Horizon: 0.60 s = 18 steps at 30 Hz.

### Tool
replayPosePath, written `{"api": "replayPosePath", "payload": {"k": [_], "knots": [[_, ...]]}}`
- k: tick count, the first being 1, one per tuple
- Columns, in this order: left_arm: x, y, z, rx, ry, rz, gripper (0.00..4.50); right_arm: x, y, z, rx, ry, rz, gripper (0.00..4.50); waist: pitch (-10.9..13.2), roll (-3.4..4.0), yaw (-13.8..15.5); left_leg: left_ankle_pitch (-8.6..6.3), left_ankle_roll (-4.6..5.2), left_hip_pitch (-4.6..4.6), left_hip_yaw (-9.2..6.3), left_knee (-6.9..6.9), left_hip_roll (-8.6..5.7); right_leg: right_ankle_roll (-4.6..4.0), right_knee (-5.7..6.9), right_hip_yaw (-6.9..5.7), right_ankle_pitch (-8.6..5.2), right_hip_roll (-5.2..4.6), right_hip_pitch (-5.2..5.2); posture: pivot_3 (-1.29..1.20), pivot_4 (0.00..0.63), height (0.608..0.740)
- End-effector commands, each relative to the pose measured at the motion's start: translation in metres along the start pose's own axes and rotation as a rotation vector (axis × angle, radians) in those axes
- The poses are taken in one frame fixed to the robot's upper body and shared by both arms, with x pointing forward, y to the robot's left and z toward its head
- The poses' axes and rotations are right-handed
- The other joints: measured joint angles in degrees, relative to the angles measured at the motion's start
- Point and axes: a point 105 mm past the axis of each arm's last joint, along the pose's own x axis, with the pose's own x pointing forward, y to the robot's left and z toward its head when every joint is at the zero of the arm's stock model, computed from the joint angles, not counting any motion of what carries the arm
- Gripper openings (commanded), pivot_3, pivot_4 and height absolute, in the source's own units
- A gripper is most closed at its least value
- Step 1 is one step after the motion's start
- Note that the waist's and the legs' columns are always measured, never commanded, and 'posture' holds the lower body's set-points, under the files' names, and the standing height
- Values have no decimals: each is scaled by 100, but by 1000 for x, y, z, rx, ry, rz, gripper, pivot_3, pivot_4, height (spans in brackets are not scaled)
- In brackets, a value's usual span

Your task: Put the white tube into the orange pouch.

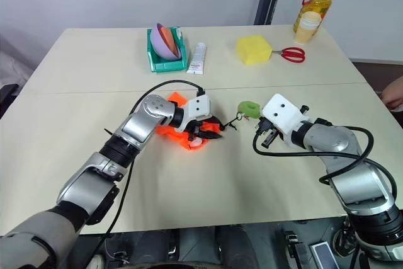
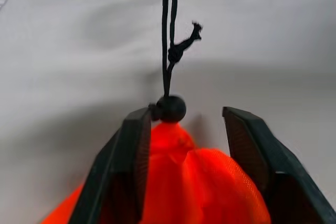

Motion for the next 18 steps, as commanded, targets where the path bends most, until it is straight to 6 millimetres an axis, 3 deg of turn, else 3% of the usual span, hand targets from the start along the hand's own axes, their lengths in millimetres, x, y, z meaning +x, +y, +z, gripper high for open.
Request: {"api": "replayPosePath", "payload": {"k": [1, 18], "knots": [[0, 3, 10, 32, -31, 27, 2410, -4, -1, 14, -42, -44, -20, 0, 0, 0, 1, 0, 0, 0, 0, 0, 0, 0, 0, 0, 0, 0, 0, 0, 150, 726], [10, 0, -6, 37, 37, 55, 2410, -4, 0, 16, -46, -48, -19, 0, -2, 3, 0, 0, 0, 6, 0, 2, 0, 0, 3, 0, 0, 0, 4, 0, 150, 726]]}}
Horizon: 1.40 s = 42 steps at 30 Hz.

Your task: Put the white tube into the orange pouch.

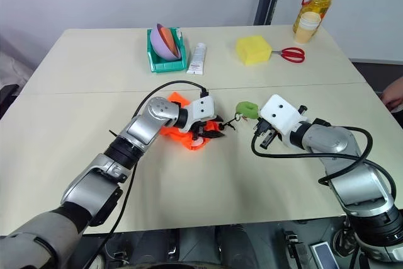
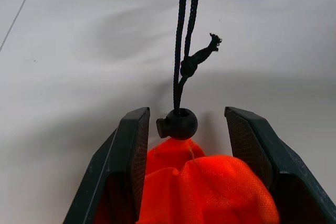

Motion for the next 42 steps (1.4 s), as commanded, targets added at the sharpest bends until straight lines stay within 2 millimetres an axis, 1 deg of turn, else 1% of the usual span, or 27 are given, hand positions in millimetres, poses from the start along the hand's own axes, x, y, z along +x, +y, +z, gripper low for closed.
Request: {"api": "replayPosePath", "payload": {"k": [1, 3, 6, 7, 13, 16, 20, 21, 23, 25, 26, 27, 28, 30, 32, 35, 37, 39, 42], "knots": [[1, -4, -7, 4, 25, -8, 2174, -4, -3, 12, -37, -40, -27, 0, 0, 1, 0, 0, 0, 2, 0, 0, 0, 0, 0, 0, 0, 0, 2, 0, 150, 726], [1, -5, -8, 0, 24, -11, 1652, -3, -3, 13, -38, -41, -28, 0, -1, 1, 0, 0, 0, 6, 0, 0, 0, 0, 0, 0, 0, 0, 6, 0, 150, 726], [0, -4, -8, -3, 22, -12, 304, -3, -3, 13, -38, -41, -29, 0, -1, 1, 0, 0, 0, 14, 0, 0, 0, 0, 0, 0, 0, 0, 14, 0, 150, 726], [0, -4, -7, -5, 22, -10, 69, -3, -3, 13, -38, -42, -28, 0, -1, 1, 0, 0, 0, 18, 0, 0, 0, 0, -1, 0, 0, 0, 17, 0, 150, 726], [-3, -5, -8, 6, 32, -32, 69, -4, -5, 12, -38, -39, -38, 0, -1, 1, -1, 0, 0, 29, 0, 0, 0, -1, -1, 0, 0, 0, 27, 0, 150, 726], [-11, -5, -11, 22, 39, -53, 69, -5, -9, 12, -39, -38, -51, 0, -1, 2, -7, 0, 0, 30, 0, 0, 0, -1, 0, 0, -1, 0, 28, 0, 150, 726], [-23, 3, -16, 20, 42, -37, 69, -7, -13, 12, -41, -37, -64, 0, -1, 2, -6, 0, 0, 31, 0, 0, 1, -1, 0, 0, -1, 1, 28, 0, 150, 726], [-29, 6, -16, -3, 30, -30, 301, -8, -13, 14, -39, -43, -64, 0, -1, 1, -5, 0, 0, 31, 0, 0, 1, -1, 0, 0, -1, 1, 28, 0, 150, 726], [-38, 10, -18, -20, 21, -23, 919, -10, -14, 16, -37, -51, -63, 0, -1, 1, -11, 0, 0, 31, 0, 0, 1, -1, 0, 0, -1, 1, 28, 0, 150, 726], [-48, 12, -24, -26, 32, -22, 1832, -12, -14, 17, -36, -53, -62, 0, -1, 1, -15, 0, 0, 31, 0, -1, 2, -1, 0, 0, -1, 1, 27, 0, 150, 726], [-55, 12, -28, -30, 40, -28, 2432, -13, -14, 16, -36, -51, -60, 0, -1, 1, -16, 0, 0, 31, 0, -1, 2, -1, 0, 0, -1, 2, 27, 0, 150, 726], [-60, 11, -30, -31, 44, -37, 2845, -14, -13, 16, -36, -50, -54, 0, -1, 2, -21, 0, 0, 32, 0, -1, 2, -1, 0, 0, -1, 2, 27, 0, 150, 726], [-66, 10, -33, -32, 47, -45, 3433, -14, -12, 16, -35, -50, -45, 0, -1, 2, -22, 0, 0, 33, 0, -1, 3, -1, 0, 0, -1, 2, 27, 0, 150, 726], [-77, 7, -37, -41, 56, -60, 4383, -15, -8, 18, -36, -58, -23, 0, -1, 2, -15, 0, 1, 33, 1, -2, 3, -2, 0, 0, -1, 2, 27, 0, 150, 726], [-87, 7, -40, -41, 67, -63, 4457, -16, -1, 23, -33, -79, 5, 0, -1, 2, -18, 0, 1, 33, 2, -2, 4, -2, 0, 0, -1, 2, 28, 0, 150, 726], [-95, 9, -37, -30, 59, -42, 4457, -14, 8, 29, -26, -106, 39, 0, -1, 2, -15, 0, 1, 33, 1, -2, 5, -2, 0, 0, -1, 2, 28, 0, 150, 726], [-96, 12, -27, -49, 11, -27, 4457, -11, 11, 32, -24, -115, 49, 0, -1, 2, -10, 0, 1, 34, 2, -1, 4, -2, 0, 0, -1, 1, 29, 0, 150, 726], [-97, 13, -10, -75, -68, -34, 4457, -8, 13, 33, -20, -119, 53, 0, -1, 2, 1, 0, 1, 33, 3, -1, 4, -2, 0, 0, -1, 1, 29, 0, 150, 726], [-97, 16, 8, -105, -140, -35, 4457, -6, 13, 33, -20, -120, 55, 0, -1, 1, 3, 0, 0, 28, 1, 0, 3, -1, -1, -2, -1, -1, 28, 0, 150, 726]]}}
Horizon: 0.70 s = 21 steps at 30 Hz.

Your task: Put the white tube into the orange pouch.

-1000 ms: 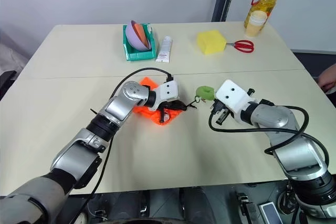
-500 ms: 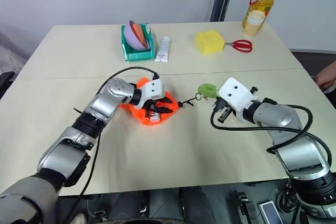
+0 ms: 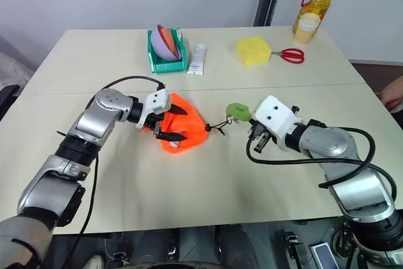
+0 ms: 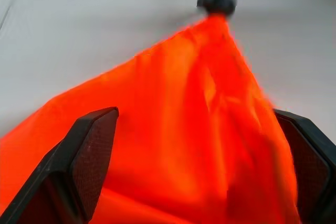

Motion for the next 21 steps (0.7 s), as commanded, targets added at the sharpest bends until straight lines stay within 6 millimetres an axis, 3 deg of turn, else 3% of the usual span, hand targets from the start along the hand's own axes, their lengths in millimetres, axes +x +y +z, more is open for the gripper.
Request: {"api": "replayPosePath", "payload": {"k": [1, 8, 11, 15, 21], "knots": [[-5, 2, 35, 36, -107, 7, 4457, -1, -3, 12, -30, -41, -19, 0, 0, 0, -4, 0, 0, 0, 0, 0, 0, 0, 0, 0, 0, 0, 0, 0, 150, 726], [13, 9, 41, 140, -61, 51, 4457, 1, -4, 16, -35, -51, -20, 0, 0, 0, -7, 0, 0, 2, -1, 0, 0, 0, -1, 0, 0, 2, 0, 0, 150, 726], [33, 12, 41, 205, -35, 90, 4457, 1, -4, 16, -35, -52, -25, 0, 0, 0, 9, 0, 0, 2, -1, 0, -2, 0, -1, 1, 0, 1, 0, 0, 150, 726], [60, 3, 45, 250, -35, 73, 4457, 0, -4, 15, -34, -45, -33, 0, 0, 0, 6, 0, 0, -1, 1, 0, -4, 1, -4, 2, 0, -1, 1, 0, 150, 726], [74, -2, 38, 258, 1, 55, 4457, 0, -4, 14, -32, -41, -42, 0, 0, 0, -30, -2, 3, 4, -1, -2, -1, 0, -3, 3, 0, 4, 1, 0, 150, 726]]}}
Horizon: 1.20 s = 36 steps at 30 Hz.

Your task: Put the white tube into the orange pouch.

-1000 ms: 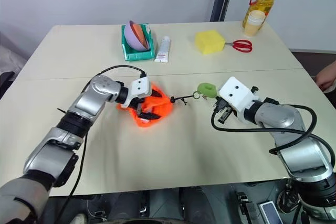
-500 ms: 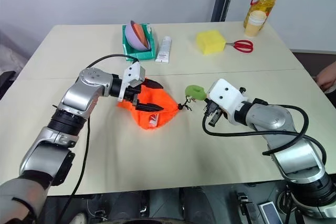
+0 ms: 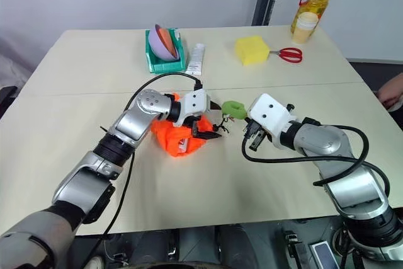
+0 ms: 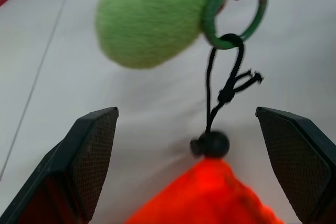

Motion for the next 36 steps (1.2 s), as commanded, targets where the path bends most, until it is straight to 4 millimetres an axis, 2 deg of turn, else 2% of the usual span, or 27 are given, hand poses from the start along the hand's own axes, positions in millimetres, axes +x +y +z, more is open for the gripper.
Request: {"api": "replayPosePath", "payload": {"k": [1, 23, 25, 29, 36], "knots": [[3, 4, 3, 37, 16, 20, 4457, -4, -4, 10, -31, -32, -33, 0, 0, 0, 10, 0, 0, 1, -1, 0, 0, 0, 0, -1, 0, 1, 0, 0, 150, 726], [9, -6, -7, 14, 40, -14, 4457, -3, -10, -4, -18, 12, -70, 0, 0, 0, 25, 0, 1, -2, 0, 0, -2, 0, -1, 0, 0, -2, 0, 0, 150, 726], [9, -7, -9, 15, 46, -20, 3625, -3, -11, -4, -19, 12, -73, 0, 0, 0, 25, 0, 1, -2, 0, 0, -2, 0, -1, 0, 0, -2, 0, 0, 150, 726], [10, -7, -12, 14, 63, -19, 1661, -3, -12, -3, -21, 8, -77, 0, 0, 0, 25, 0, 1, -2, 0, 0, -2, 0, -1, -1, 0, -2, 0, 0, 150, 726], [12, -8, -13, 0, 58, -14, 1661, -4, -11, -3, -21, 7, -77, 0, 0, 0, 26, 0, 1, -2, 0, 0, -2, 0, -1, -1, 0, -2, 0, 0, 150, 726]]}}
